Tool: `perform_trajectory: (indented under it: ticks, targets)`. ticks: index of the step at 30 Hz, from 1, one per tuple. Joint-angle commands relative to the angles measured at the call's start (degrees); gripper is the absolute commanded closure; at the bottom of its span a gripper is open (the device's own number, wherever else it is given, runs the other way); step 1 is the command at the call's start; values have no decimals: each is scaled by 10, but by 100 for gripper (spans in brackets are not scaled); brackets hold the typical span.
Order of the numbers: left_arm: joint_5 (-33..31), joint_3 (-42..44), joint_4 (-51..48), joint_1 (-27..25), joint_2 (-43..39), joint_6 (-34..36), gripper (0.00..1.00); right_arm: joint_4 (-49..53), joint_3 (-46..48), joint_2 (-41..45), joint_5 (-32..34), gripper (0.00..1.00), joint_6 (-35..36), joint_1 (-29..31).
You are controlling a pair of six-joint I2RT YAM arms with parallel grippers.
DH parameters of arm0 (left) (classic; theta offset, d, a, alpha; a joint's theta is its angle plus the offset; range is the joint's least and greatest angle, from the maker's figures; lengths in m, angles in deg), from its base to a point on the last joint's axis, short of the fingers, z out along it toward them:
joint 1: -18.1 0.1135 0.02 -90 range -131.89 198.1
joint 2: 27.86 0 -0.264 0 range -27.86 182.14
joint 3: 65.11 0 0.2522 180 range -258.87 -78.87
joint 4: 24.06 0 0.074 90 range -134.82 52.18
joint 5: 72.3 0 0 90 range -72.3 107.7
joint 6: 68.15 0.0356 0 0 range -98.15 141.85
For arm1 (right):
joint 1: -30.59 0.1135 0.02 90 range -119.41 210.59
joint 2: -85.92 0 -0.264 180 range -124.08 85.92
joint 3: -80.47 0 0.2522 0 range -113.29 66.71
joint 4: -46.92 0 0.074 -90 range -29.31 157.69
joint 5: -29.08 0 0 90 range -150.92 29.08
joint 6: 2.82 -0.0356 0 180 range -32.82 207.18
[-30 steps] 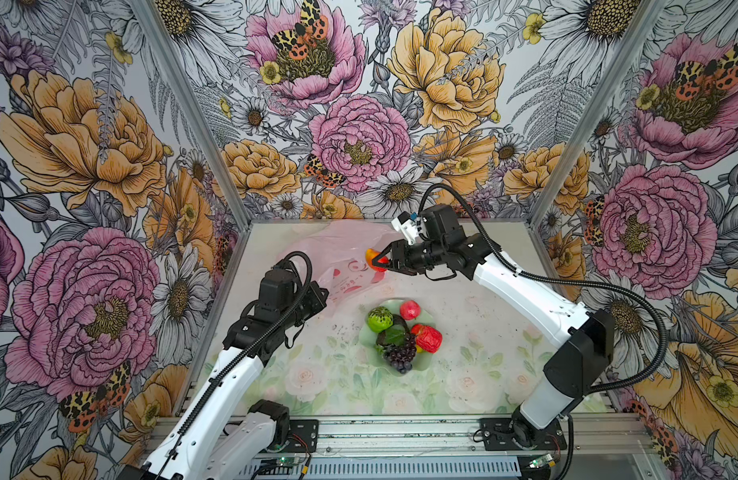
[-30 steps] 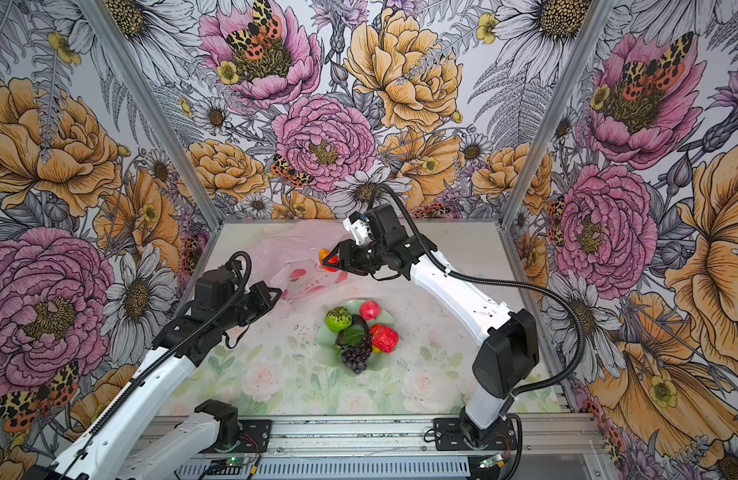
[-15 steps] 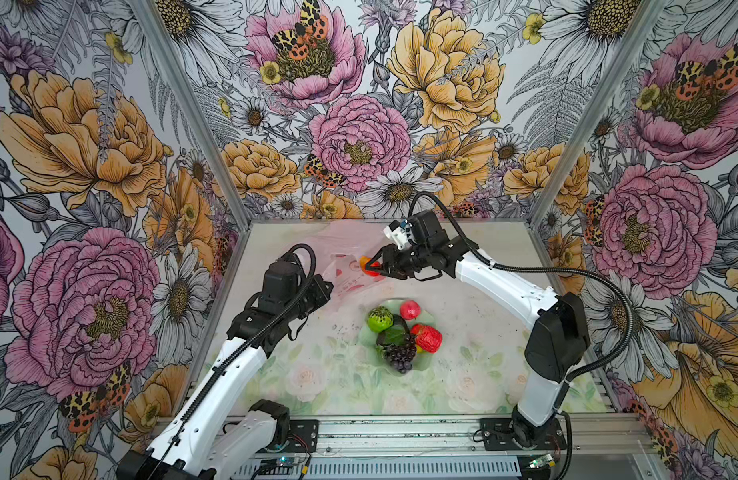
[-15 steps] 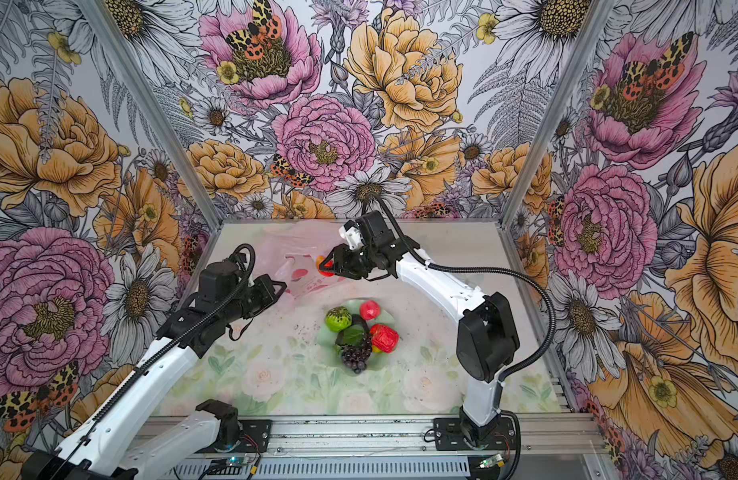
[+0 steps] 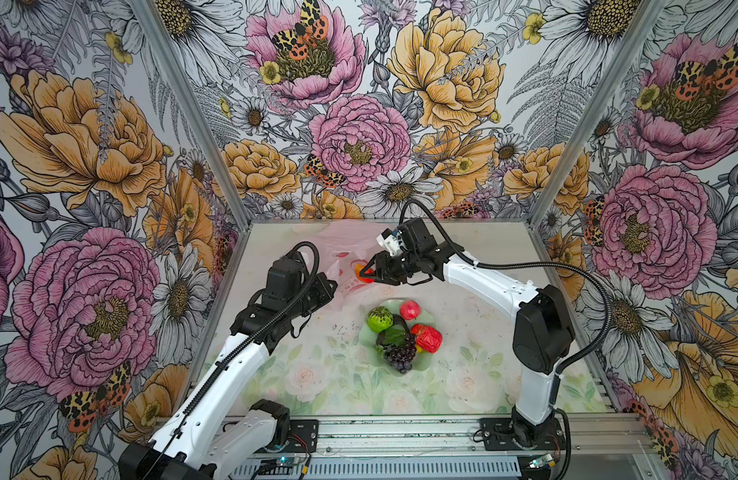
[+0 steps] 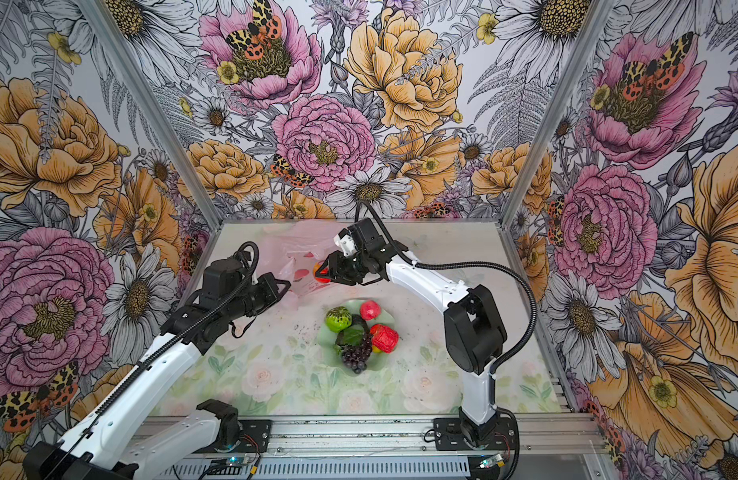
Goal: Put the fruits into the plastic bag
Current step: 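Lift the mango with the right gripper and carry it toward the bag, then lower the mango into the bag mouth held by the left gripper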
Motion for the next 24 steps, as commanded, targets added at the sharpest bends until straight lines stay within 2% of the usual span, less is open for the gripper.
perform_trajectory:
  ticks: [1,10,17,24]
  targets:
    - [6,-18,21,-11,4,-7,100,-21,-23,-18,14,58,-15,4]
    - [-12,-21,39,-59,22,-31,100,-33,-52,-74,82,58,-113,3]
    - [-42,-17,58,-131,47,-55,100,-136,-6,-80,156,58,-224,1]
    - [-42,-19,67,-144,64,-59,100,-223,42,-96,206,57,-314,-9]
